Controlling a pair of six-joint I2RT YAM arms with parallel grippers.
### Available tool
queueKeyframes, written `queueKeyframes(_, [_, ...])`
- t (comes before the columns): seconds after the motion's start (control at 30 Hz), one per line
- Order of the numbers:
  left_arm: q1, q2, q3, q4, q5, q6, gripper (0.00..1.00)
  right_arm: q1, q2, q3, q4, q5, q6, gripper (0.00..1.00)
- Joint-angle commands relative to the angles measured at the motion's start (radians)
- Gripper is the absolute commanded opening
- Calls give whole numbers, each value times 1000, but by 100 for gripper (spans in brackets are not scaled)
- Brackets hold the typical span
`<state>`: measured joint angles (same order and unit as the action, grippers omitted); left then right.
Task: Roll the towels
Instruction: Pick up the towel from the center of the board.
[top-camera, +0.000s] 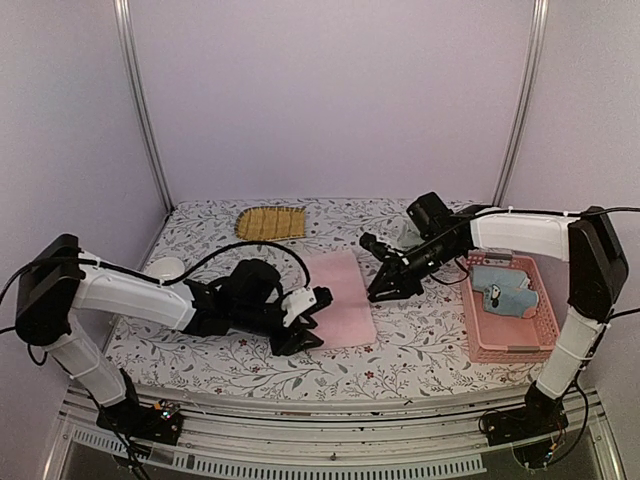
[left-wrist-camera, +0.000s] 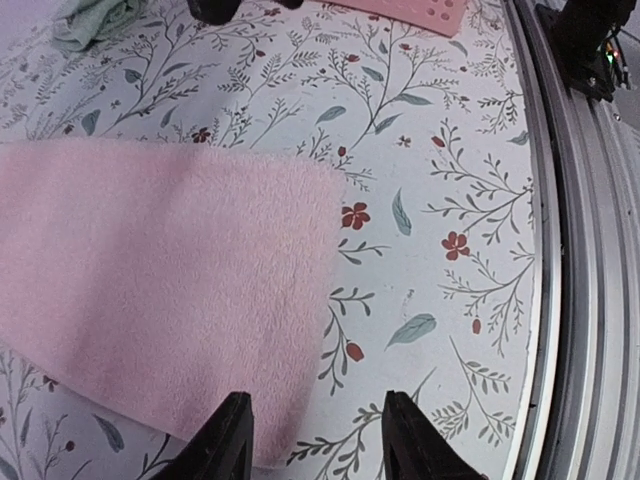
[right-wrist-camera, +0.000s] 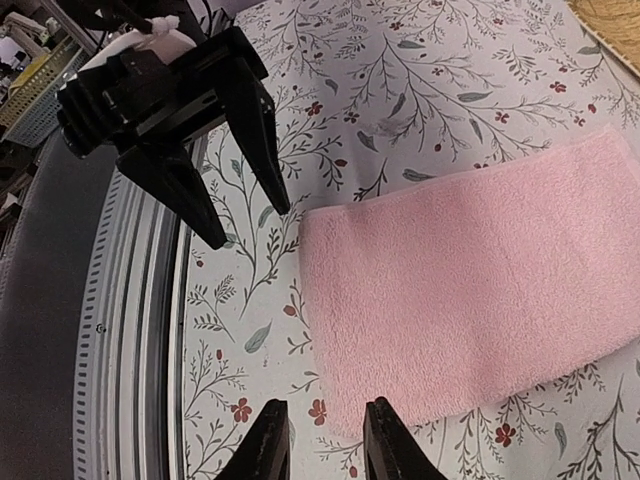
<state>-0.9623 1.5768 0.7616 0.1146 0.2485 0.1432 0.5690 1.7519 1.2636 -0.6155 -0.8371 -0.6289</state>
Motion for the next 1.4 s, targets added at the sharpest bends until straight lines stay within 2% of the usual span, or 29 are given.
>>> queueKeyframes(0.0, [-4, 127, 49, 72, 11, 41, 47, 5, 71, 22, 24, -67, 12, 28])
queueKeyframes(0.17, [-4, 219, 57, 80, 50, 21, 45, 18, 124, 27, 11, -71, 30, 28])
queueKeyframes(0.5, [-6, 230, -28, 168, 50, -42, 42, 21, 192, 28, 30, -77, 100, 31])
queueKeyframes(0.6, [-6, 222, -31, 170, 44, -36, 41, 21, 202, 44, 8, -76, 82, 32])
queueKeyframes(0.73, [-6, 160, -51, 192, 25, -40, 43, 25, 117, 12, 8, -70, -9, 35])
queueKeyframes(0.83, [-3, 138, -56, 200, 19, -44, 43, 55, 46, -31, 43, -2, -89, 38])
queueKeyframes(0.93, [4, 138, -72, 223, 33, -60, 43, 99, 48, -63, 68, 86, -154, 38])
queueKeyframes(1.1, [21, 107, -131, 328, 71, -128, 43, 172, 25, -198, 239, 253, -227, 36])
queueKeyframes(1.37, [59, 37, -227, 442, 92, -226, 43, 224, 74, -182, 309, 323, -222, 37])
